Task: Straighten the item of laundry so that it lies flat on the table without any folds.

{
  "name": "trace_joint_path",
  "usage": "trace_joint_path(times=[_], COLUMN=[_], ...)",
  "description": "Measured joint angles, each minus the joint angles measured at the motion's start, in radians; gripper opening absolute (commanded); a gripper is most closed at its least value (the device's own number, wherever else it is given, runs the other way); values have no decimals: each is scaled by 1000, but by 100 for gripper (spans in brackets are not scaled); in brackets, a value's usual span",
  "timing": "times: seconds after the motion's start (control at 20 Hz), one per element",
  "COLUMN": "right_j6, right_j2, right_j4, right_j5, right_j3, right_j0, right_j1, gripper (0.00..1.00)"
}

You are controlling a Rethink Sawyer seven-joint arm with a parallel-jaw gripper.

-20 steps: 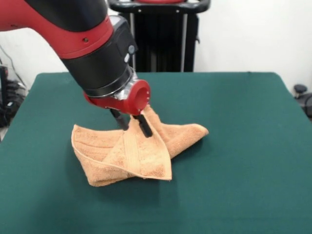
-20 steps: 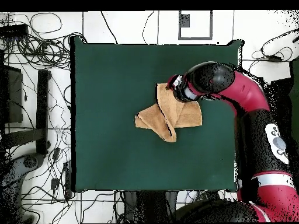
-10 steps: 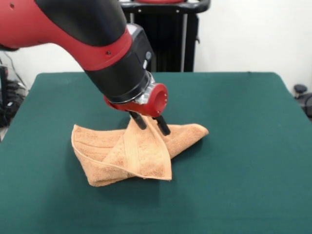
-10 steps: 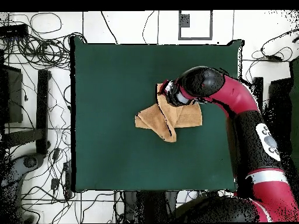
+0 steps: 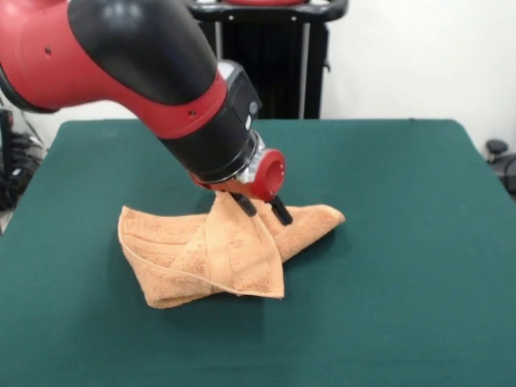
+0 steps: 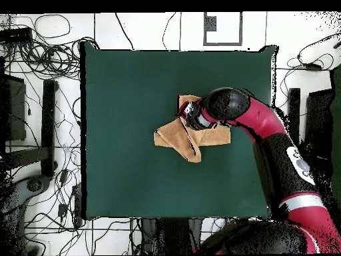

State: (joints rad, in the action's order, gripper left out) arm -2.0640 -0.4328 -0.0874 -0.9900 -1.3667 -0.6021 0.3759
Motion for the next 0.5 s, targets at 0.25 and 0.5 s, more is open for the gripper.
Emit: trace_joint_path(times=[0.25,0.5], right_j6=[0,0], right_j2=[2,17], right_j4=[-61,-154], right_j5=[64,131], right_j3=[0,0], right_j0=[5,34], right_j1=[-20,-20], gripper=[100,100])
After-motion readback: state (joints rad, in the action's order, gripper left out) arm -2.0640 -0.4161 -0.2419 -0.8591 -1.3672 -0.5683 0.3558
